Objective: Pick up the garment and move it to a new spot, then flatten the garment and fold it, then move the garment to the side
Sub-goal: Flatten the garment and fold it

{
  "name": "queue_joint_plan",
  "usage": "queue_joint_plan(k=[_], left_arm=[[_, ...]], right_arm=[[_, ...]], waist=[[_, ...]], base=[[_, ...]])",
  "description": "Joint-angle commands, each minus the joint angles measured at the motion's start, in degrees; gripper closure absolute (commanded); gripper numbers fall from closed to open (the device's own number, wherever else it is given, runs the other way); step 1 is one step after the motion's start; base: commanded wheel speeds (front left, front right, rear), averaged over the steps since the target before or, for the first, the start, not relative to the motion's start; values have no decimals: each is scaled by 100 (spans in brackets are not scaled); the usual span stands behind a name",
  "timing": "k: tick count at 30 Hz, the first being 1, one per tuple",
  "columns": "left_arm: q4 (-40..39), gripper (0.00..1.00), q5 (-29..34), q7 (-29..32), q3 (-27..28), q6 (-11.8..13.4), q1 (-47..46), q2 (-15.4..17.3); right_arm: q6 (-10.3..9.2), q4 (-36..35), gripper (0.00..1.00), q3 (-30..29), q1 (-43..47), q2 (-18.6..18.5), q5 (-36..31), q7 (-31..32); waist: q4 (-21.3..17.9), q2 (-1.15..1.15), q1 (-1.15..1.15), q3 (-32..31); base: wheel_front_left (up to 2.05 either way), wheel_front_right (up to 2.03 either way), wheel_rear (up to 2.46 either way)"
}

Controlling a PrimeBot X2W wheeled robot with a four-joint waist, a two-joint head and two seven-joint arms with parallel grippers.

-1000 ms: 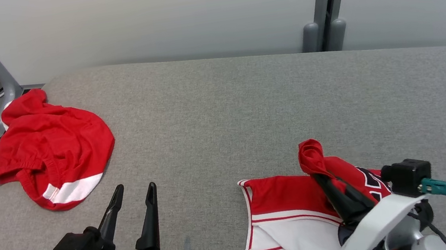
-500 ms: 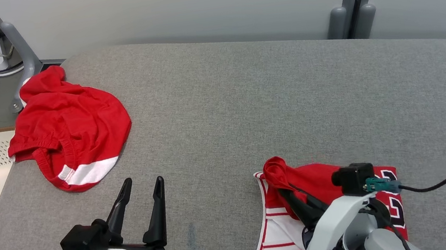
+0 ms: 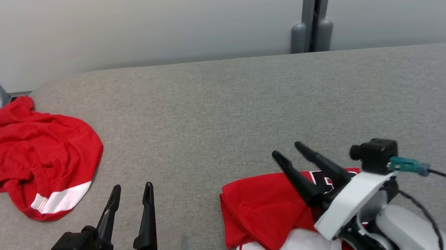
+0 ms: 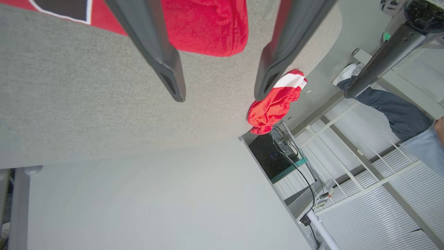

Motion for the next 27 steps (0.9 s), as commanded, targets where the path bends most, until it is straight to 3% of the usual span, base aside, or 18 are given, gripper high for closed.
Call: queue_joint_plan(k=[1, 4, 10, 15, 19, 20, 21, 22, 27], left_arm=[[-24, 0, -35, -29, 43, 45, 87, 31], [-49, 0, -52, -30, 78, 56, 135, 37], [-168, 0, -35, -28, 195, 134, 261, 45], [-248, 0, -15, -30, 265, 161, 290, 37], [-276, 0, -3, -31, 301, 146, 274, 28], [-277, 0, -9, -32, 317, 129, 265, 42], [-282, 0, -9, -32, 333, 124, 252, 43], [-291, 0, 4, -32, 331, 122, 232, 29], [-310, 0, 58, -33, 341, 108, 143, -37]], right_arm=[[1, -214, 0, -211, 36, -245, -43, -60], [1, -442, 0, -481, 129, -481, -151, -36], [1, -1112, 0, -1577, 593, -936, -497, 170], [1, -1459, 0, -2368, 1065, -900, -853, 421], [1, -1637, 0, -2606, 1296, -712, -1101, 642], [1, -1651, 17, -2605, 1313, -651, -1116, 685], [1, -1608, 68, -2579, 1316, -625, -1147, 731], [1, -1542, 100, -2527, 1289, -614, -1177, 776], [1, -836, 100, -2105, 969, -672, -1357, 1015]], waist=[[-261, 0, 0, -148], [-403, 0, 0, -212], [-737, 0, 0, -284], [-834, 0, 0, -269], [-821, 0, 0, -239], [-809, 0, 0, -228], [-794, 0, 0, -213], [-771, 0, 0, -189], [-580, 0, 0, -80]], base=[[0, 0, 0], [0, 0, 0], [0, 0, 0], [0, 0, 0], [0, 0, 0], [0, 0, 0], [0, 0, 0], [0, 0, 0], [0, 0, 0]])
